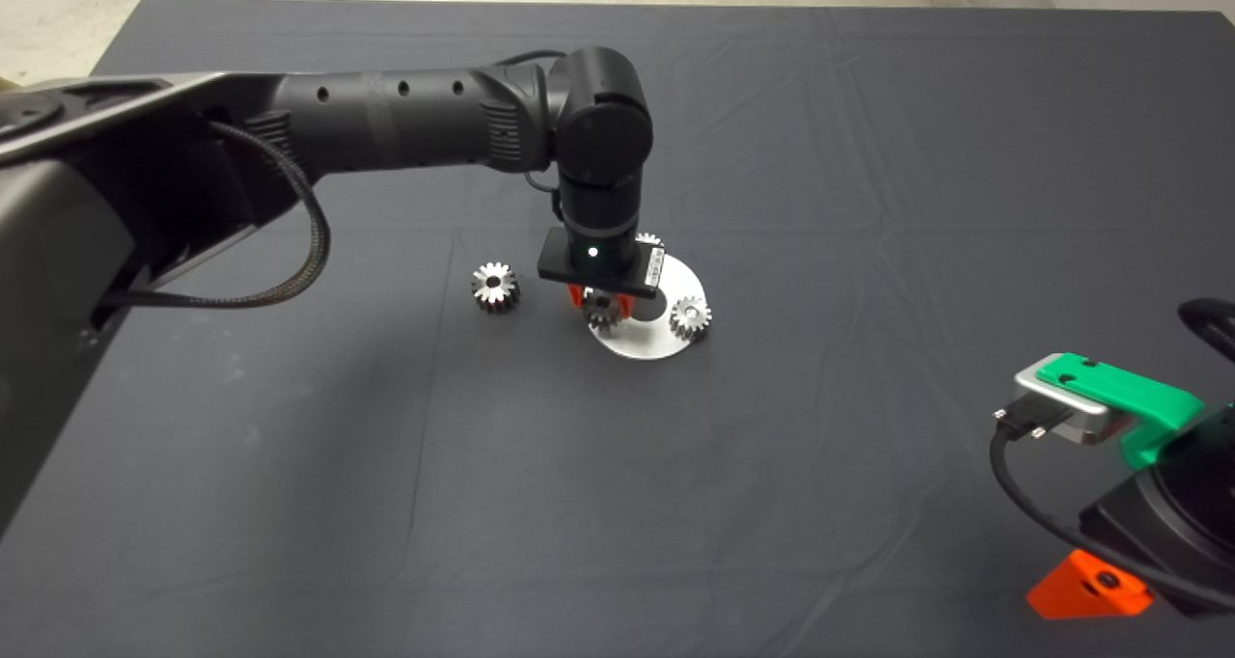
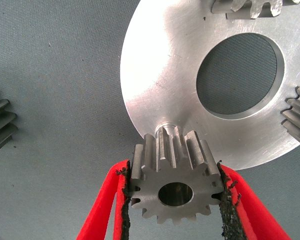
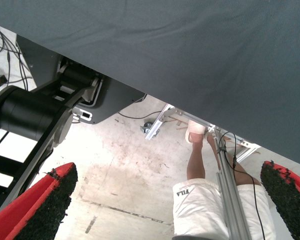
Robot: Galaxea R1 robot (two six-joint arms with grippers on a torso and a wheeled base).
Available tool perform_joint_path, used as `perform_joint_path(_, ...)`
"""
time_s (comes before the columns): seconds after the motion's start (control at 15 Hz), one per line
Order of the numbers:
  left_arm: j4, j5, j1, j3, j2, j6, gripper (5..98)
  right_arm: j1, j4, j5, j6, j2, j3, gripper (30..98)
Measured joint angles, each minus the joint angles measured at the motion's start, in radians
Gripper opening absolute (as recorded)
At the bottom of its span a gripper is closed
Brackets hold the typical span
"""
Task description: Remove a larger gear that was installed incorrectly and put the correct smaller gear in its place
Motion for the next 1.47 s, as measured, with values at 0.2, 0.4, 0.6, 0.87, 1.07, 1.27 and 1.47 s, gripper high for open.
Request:
perform_joint_path(0.2, 0.015, -0.003, 0.01, 0.0, 0.0, 0.0, 34.7, 0.0, 0.0, 0.0, 0.0, 0.0, 0.0, 96.8)
perform_joint_path(0.4, 0.022, -0.006, 0.017, 0.0, 0.0, 0.001, 34.7, 0.0, 0.0, 0.0, 0.0, 0.0, 0.0, 96.8)
perform_joint_path(0.6, 0.022, -0.005, 0.016, 0.0, 0.0, 0.001, 34.7, 0.0, 0.0, 0.0, 0.0, 0.0, 0.0, 96.8)
perform_joint_path(0.87, 0.022, -0.005, 0.016, 0.0, 0.0, 0.001, 35.8, 0.0, 0.0, 0.0, 0.0, 0.0, 0.0, 96.8)
perform_joint_path(1.07, 0.021, -0.005, 0.016, 0.0, -0.001, 0.0, 39.2, 0.0, 0.0, 0.0, 0.0, 0.0, 0.0, 96.8)
perform_joint_path(1.27, 0.021, -0.004, 0.016, 0.0, 0.0, 0.001, 43.4, 0.0, 0.0, 0.0, 0.0, 0.0, 0.0, 96.8)
perform_joint_path(1.47, 0.02, -0.002, 0.016, 0.009, -0.001, 0.0, 48.2, 0.0, 0.0, 0.0, 0.0, -0.001, 0.0, 96.8)
